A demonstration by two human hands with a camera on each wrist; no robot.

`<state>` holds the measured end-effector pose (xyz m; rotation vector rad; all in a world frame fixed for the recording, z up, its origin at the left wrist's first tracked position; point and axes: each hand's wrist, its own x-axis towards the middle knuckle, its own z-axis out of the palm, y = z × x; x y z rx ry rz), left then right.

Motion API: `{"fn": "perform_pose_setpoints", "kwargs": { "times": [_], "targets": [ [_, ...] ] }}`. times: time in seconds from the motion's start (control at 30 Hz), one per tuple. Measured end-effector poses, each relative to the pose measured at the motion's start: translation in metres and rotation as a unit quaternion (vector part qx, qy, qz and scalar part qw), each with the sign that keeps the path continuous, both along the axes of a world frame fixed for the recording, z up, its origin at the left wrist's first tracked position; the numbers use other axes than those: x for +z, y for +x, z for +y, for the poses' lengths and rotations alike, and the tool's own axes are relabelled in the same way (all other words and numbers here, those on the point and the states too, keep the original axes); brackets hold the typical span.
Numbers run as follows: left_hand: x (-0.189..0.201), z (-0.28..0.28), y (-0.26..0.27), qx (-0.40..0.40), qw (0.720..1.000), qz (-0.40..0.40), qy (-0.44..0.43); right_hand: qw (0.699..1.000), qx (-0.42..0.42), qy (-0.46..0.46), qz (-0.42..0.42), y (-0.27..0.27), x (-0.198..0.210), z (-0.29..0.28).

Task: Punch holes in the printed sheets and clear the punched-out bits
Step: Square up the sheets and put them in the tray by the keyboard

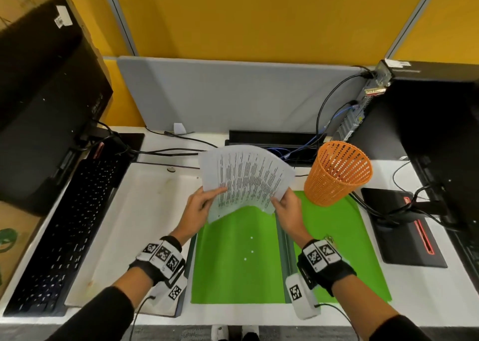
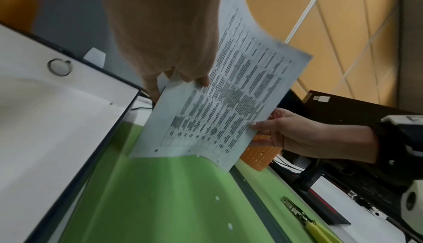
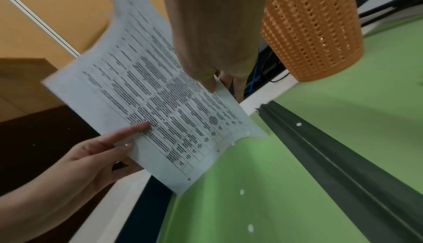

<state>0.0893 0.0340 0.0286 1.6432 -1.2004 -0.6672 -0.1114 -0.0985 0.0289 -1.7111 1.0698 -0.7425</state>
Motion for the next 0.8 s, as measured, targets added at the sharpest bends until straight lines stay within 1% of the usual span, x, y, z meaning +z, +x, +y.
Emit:
{"fn": "perform_pose_setpoints", "kwargs": {
  "times": [0.1, 0.27, 0.33, 0.4, 0.47, 0.53, 0.6, 0.67, 0.73, 0.8],
  "targets": [
    [-0.011, 0.001, 0.0, 0.019, 1.0, 0.007, 0.016, 1.0, 0.004, -0.007, 0.022, -0.003, -0.007, 0.006],
    [-0.004, -0.004, 0.004, 0.048, 0.998, -0.002, -0.027, 0.999, 0.003, -0.005, -0.038, -0.002, 0.0, 0.008],
    [-0.007, -0.002, 0.001, 0.041, 0.999, -0.003, -0.017, 1.0, -0.001, 0.002, -0.021, -0.004, -0.006, 0.011],
    [-0.011, 0.001, -0.004, 0.031, 0.999, 0.014, 0.001, 1.0, -0.007, 0.02, -0.002, -0.007, -0.015, 0.012],
    [-0.008, 0.003, -0.006, 0.042, 0.999, 0.012, -0.02, 1.0, -0.017, 0.023, 0.005, -0.009, -0.014, 0.012],
    [-0.001, 0.002, -0.005, 0.057, 0.997, -0.002, -0.054, 0.999, -0.033, -0.002, -0.008, -0.009, -0.007, 0.009],
    [0.002, 0.002, -0.004, 0.066, 0.995, -0.017, -0.07, 0.999, -0.035, -0.017, -0.021, -0.012, -0.005, 0.008],
    [-0.003, 0.005, -0.007, 0.058, 0.997, -0.015, -0.046, 1.0, -0.011, -0.012, 0.0, -0.014, -0.013, 0.01],
    [-0.016, 0.011, -0.01, 0.041, 0.999, -0.012, -0.009, 0.999, 0.007, -0.009, 0.031, -0.018, -0.024, 0.012],
    [-0.023, 0.015, -0.009, 0.048, 0.999, -0.008, -0.001, 1.0, 0.006, -0.009, 0.021, -0.021, -0.026, 0.012]
  ]
}}
